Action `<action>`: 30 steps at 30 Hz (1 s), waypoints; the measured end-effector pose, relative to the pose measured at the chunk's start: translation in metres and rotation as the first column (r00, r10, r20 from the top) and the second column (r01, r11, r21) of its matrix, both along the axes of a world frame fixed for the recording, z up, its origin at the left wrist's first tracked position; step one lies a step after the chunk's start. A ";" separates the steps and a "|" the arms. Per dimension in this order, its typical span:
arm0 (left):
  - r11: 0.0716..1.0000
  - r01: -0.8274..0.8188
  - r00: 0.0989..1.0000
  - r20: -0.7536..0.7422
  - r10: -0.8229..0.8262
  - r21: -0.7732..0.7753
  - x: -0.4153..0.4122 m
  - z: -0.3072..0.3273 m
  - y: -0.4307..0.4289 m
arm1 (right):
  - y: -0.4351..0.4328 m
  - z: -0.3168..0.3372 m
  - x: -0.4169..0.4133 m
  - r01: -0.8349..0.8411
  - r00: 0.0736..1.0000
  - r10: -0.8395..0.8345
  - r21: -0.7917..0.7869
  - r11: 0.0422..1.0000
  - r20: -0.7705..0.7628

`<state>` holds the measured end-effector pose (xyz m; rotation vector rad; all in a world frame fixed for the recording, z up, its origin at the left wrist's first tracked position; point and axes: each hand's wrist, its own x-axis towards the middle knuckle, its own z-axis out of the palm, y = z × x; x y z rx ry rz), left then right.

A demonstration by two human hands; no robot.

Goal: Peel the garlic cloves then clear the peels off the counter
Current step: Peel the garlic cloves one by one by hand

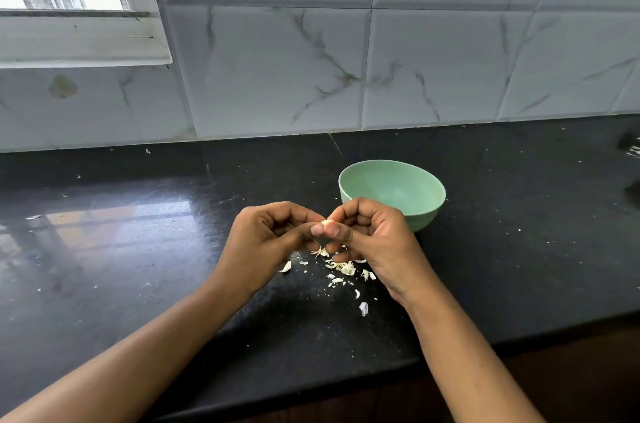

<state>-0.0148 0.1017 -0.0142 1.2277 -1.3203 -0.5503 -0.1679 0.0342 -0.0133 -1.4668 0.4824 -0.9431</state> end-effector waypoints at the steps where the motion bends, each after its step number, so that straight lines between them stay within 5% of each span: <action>1: 1.000 0.010 1.000 -0.004 -0.010 0.000 0.000 0.000 0.000 | 0.000 0.000 0.000 -0.002 1.000 0.002 -0.003 1.000 0.003; 17: 0.990 0.092 0.973 -0.222 -0.066 0.108 0.003 -0.002 -0.006 | -0.002 -0.001 -0.001 0.017 1.000 -0.017 -0.022 1.000 0.006; 21: 0.979 0.131 0.966 -0.243 -0.091 0.155 0.001 -0.002 -0.006 | -0.001 -0.004 0.002 0.066 0.994 -0.083 -0.201 0.977 -0.078; 27: 0.970 0.142 0.970 -0.222 -0.096 0.198 0.001 -0.002 -0.007 | -0.005 -0.015 0.006 0.291 0.939 -0.343 -0.524 0.801 -0.002; 30: 0.972 0.149 0.964 -0.246 -0.102 0.180 0.000 -0.001 -0.006 | -0.005 -0.016 0.007 0.343 0.921 -0.388 -0.551 0.760 0.039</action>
